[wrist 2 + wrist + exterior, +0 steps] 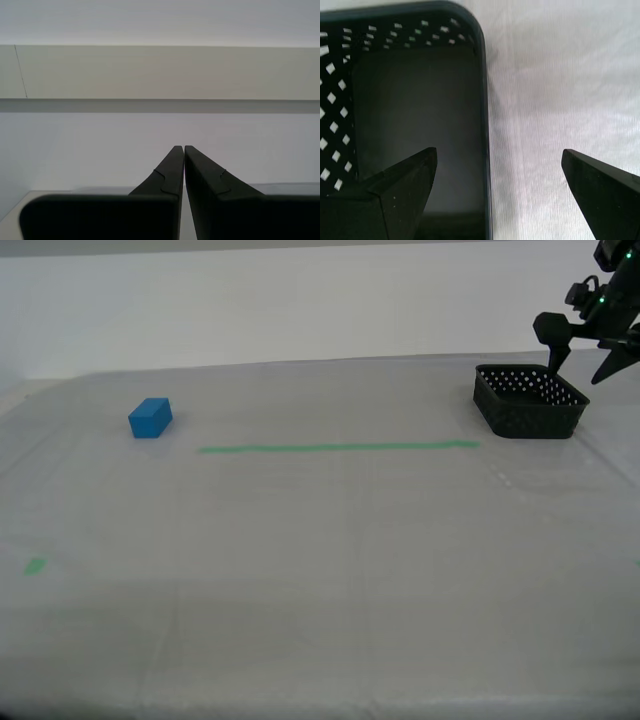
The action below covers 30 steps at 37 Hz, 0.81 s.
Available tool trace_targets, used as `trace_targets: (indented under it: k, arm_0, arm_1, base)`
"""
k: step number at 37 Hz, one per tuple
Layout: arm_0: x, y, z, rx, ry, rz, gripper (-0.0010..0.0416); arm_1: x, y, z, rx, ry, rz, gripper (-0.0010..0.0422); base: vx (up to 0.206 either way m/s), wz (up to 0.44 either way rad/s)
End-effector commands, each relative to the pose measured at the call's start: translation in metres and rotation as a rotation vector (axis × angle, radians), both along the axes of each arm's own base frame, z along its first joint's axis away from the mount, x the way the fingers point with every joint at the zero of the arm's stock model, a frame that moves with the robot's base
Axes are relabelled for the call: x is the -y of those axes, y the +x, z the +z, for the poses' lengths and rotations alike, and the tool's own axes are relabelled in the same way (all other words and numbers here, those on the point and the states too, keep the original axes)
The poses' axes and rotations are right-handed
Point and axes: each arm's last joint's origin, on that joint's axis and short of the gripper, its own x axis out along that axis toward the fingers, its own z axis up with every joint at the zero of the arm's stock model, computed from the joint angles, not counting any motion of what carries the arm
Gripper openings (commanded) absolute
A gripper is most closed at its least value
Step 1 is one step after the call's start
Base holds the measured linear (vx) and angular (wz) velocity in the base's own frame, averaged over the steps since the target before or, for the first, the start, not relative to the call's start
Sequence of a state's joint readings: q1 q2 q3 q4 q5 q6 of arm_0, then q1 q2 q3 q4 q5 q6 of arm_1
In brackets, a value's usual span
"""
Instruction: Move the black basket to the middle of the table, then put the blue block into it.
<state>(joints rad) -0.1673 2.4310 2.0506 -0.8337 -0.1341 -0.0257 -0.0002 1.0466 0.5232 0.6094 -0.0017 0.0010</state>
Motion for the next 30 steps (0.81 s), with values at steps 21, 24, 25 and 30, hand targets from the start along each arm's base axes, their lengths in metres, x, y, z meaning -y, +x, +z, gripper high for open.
trace_targets:
  k: [21, 24, 25, 30]
  arm_0:
    - [-0.015, -0.003, -0.016, -0.036, -0.015, 0.035, 0.033]
    - [-0.015, -0.003, -0.016, -0.031, -0.033, 0.03, 0.0335]
    - [-0.015, -0.002, -0.016, -0.029, -0.037, 0.029, 0.0337]
    - [-0.015, -0.003, -0.019, -0.033, -0.048, 0.026, 0.0346]
  arm_1:
    - [0.0, 0.0, 0.001, 0.006, -0.001, 0.001, 0.0]
    - [0.0, 0.0, 0.001, 0.006, -0.001, 0.001, 0.0]
    - [0.0, 0.0, 0.001, 0.006, -0.001, 0.001, 0.0]
    - [0.0, 0.0, 0.001, 0.006, -0.001, 0.001, 0.0]
  base:
    - [0.0, 0.0]
    - [0.0, 0.0]
    - [0.0, 0.0]
    - [0.0, 0.0]
